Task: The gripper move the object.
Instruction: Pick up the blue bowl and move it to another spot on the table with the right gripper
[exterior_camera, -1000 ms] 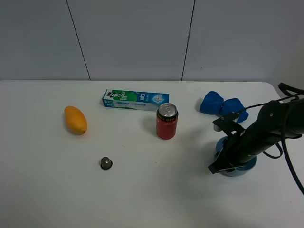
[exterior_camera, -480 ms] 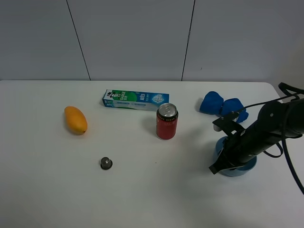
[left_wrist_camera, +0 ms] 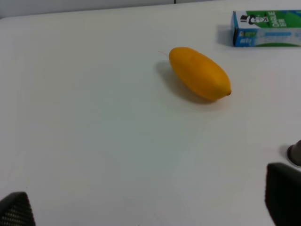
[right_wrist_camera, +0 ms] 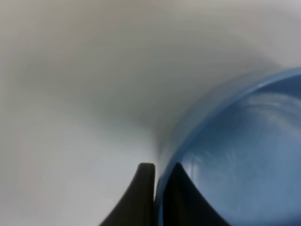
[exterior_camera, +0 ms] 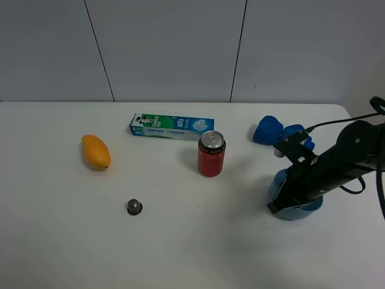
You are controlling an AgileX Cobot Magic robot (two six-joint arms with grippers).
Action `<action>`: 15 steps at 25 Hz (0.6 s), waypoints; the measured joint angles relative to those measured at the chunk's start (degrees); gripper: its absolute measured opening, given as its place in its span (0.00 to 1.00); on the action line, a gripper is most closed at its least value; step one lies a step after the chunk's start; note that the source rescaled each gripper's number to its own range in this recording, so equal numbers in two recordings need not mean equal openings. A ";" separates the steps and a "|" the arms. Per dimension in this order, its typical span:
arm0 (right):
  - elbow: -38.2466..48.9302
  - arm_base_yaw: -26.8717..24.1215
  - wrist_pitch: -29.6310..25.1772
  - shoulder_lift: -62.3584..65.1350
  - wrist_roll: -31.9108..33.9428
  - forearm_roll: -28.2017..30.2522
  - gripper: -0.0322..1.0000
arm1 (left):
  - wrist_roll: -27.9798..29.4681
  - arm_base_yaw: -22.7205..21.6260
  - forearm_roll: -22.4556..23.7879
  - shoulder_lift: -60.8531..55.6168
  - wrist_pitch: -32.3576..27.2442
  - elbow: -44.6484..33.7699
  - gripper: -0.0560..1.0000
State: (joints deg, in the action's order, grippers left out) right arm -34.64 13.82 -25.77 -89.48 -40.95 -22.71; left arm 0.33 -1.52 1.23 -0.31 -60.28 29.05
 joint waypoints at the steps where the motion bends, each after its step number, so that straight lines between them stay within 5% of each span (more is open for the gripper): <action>1: 0.00 0.00 -0.45 0.92 0.00 0.00 0.03 | 0.00 0.00 0.00 0.00 0.00 0.00 1.00; 15: 0.05 0.00 -2.69 11.04 1.59 5.12 0.03 | 0.00 0.00 0.00 0.00 0.00 0.00 1.00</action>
State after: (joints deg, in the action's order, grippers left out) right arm -34.59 13.82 -28.46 -78.44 -39.36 -17.59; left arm 0.33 -1.52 1.23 -0.31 -60.28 29.05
